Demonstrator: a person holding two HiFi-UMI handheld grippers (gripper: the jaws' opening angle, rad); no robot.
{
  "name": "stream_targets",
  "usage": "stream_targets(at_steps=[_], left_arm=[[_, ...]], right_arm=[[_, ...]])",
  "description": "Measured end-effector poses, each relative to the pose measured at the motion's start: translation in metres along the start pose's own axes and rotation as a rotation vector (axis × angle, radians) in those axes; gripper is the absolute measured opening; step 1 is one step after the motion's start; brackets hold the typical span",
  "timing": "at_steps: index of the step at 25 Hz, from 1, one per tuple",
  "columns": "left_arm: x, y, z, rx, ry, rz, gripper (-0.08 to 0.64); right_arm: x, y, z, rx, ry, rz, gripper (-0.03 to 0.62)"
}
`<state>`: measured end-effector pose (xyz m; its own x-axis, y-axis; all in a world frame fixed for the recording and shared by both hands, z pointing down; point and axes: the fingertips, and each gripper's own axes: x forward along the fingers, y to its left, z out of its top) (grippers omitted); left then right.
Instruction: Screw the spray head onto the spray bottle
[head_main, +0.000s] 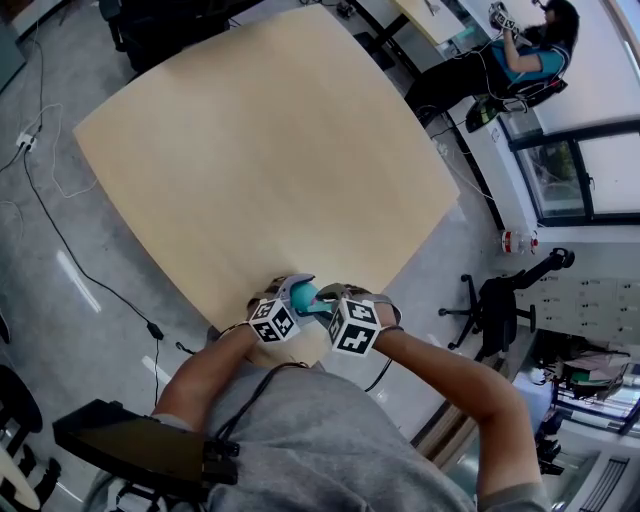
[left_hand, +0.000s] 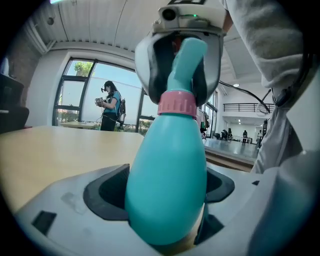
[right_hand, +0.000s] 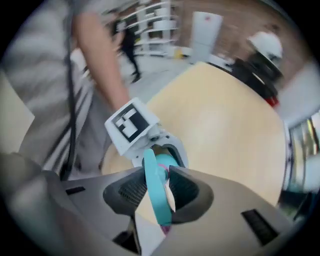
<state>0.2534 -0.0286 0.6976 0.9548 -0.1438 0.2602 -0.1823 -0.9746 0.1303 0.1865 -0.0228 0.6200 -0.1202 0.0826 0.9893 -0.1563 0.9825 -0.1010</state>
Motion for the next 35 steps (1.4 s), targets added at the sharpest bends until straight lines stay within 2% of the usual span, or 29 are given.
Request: stream_targets(at_steps=[2, 3, 4, 5, 6, 7, 9, 11, 14, 15, 17, 19, 20, 21, 24, 25, 26, 28, 30, 33, 35], left_arm=[[0.000, 0.000, 0.001, -0.002, 0.000, 0.014, 0.394], [0.000, 0.000, 0.002, -0.003, 0.000, 0.023, 0.394], [0.000, 0.001, 0.002, -0.005, -0.001, 0.032, 0.394], [-0.001, 0.001, 0.002, -0.006, -0.003, 0.040, 0.394], [-0.002, 0.001, 0.002, -0.008, -0.005, 0.045, 0.394], [-0.002, 0.000, 0.003, -0.009, -0.007, 0.047, 0.394], [-0.003, 0.000, 0.003, -0.011, -0.009, 0.045, 0.394], [-0.002, 0.000, 0.004, -0.013, -0.006, 0.041, 0.394], [0.000, -0.001, 0.005, -0.014, -0.004, 0.038, 0.394], [0.000, -0.001, 0.005, -0.015, -0.003, 0.035, 0.394], [0.000, -0.002, 0.004, -0.014, -0.002, 0.025, 0.394], [0.000, -0.004, 0.004, -0.007, -0.001, 0.003, 0.394], [0.000, -0.004, 0.004, -0.001, -0.001, -0.013, 0.394], [0.000, -0.005, 0.004, 0.004, 0.001, -0.033, 0.394], [0.001, -0.009, 0.003, 0.023, 0.008, -0.099, 0.394], [0.001, -0.009, 0.003, 0.029, 0.011, -0.118, 0.394], [0.001, -0.010, 0.003, 0.032, 0.013, -0.132, 0.394], [0.002, -0.010, 0.003, 0.034, 0.016, -0.151, 0.394], [0.003, -0.009, 0.004, 0.035, 0.018, -0.159, 0.394], [0.003, -0.010, 0.002, 0.036, 0.017, -0.160, 0.395], [0.004, -0.010, 0.001, 0.036, 0.018, -0.160, 0.394]], right_arm=[[-0.001, -0.008, -0.007, 0.519, -0.132, 0.004, 0.126], [-0.003, -0.011, -0.009, 0.736, -0.202, -0.007, 0.127], [-0.004, -0.013, -0.010, 0.907, -0.270, -0.031, 0.130], [-0.005, -0.014, -0.011, 1.030, -0.329, -0.064, 0.136], [-0.005, -0.014, -0.011, 1.103, -0.372, -0.101, 0.137], [-0.005, -0.013, -0.011, 1.134, -0.399, -0.132, 0.137], [-0.005, -0.012, -0.010, 1.118, -0.413, -0.147, 0.137], [-0.009, -0.009, -0.008, 1.046, -0.406, -0.104, 0.137], [-0.034, -0.008, -0.002, 0.849, -0.405, -0.073, 0.211], [-0.047, -0.009, 0.002, 0.765, -0.421, -0.069, 0.213], [-0.077, -0.008, 0.017, 0.580, -0.475, -0.013, 0.213], [-0.104, -0.006, 0.031, 0.337, -0.496, 0.054, 0.213], [-0.112, -0.006, 0.033, 0.168, -0.461, 0.048, 0.212], [-0.115, -0.008, 0.030, -0.044, -0.388, 0.010, 0.212], [-0.098, -0.017, -0.001, -0.814, -0.003, -0.120, 0.212], [-0.089, -0.016, -0.011, -1.021, 0.096, -0.125, 0.212], [-0.080, -0.012, -0.016, -1.164, 0.141, -0.110, 0.212], [-0.066, 0.004, -0.012, -1.317, 0.120, -0.068, 0.212], [-0.054, 0.016, -0.008, -1.416, 0.094, -0.041, 0.212], [-0.034, 0.020, -0.013, -1.519, 0.128, 0.001, 0.212], [-0.021, 0.019, -0.018, -1.553, 0.157, 0.032, 0.212]])
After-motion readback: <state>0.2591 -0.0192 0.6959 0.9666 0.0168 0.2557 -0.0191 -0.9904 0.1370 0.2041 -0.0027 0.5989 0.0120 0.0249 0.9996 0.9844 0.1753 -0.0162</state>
